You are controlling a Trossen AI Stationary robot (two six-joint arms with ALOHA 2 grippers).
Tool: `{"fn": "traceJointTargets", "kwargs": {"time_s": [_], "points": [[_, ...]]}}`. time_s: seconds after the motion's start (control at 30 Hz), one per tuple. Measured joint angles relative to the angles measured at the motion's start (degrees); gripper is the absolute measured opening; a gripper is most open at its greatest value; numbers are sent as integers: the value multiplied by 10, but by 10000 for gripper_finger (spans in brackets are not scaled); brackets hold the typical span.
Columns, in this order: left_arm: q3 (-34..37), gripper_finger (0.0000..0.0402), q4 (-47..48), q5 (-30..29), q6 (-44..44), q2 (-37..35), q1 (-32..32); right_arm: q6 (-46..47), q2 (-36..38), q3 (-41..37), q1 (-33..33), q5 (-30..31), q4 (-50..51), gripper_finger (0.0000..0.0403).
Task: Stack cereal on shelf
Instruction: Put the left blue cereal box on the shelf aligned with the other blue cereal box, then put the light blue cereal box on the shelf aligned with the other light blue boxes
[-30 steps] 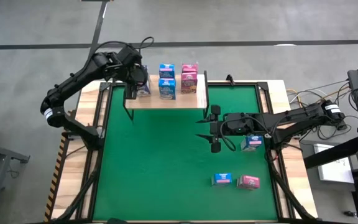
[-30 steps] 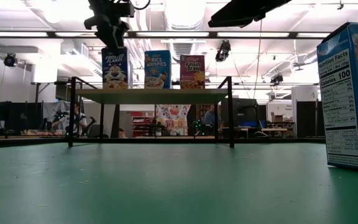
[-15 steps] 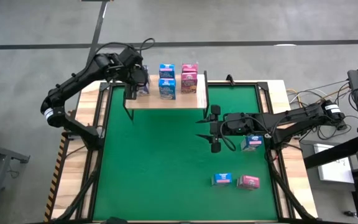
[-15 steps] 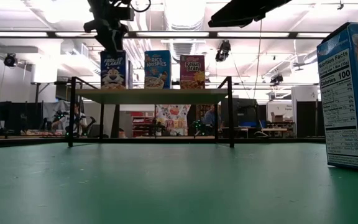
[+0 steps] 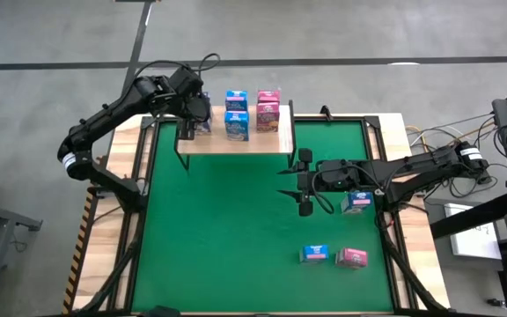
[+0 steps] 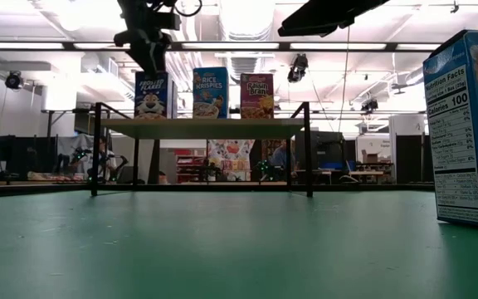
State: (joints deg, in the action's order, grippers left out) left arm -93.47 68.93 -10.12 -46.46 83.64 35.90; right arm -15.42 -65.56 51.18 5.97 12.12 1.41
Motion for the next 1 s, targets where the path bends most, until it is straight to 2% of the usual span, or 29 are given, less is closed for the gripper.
{"fn": "traceJointTargets", "kwargs": {"time_s": [0.27,0.43,0.7,0.83,1.0], "points": [[-6,245,1,-4,10,-6,-1,0,0,0,0,0,0,224],[-23,245,24,-1,56,-9,-2,0,0,0,0,0,0,224],[-54,245,45,109,199,-23,-17,0,0,0,0,0,0,224],[-43,245,22,157,283,-50,-50,1,0,0,0,0,0,224],[23,245,-49,157,348,-107,-138,14,0,0,0,0,0,224]]}}
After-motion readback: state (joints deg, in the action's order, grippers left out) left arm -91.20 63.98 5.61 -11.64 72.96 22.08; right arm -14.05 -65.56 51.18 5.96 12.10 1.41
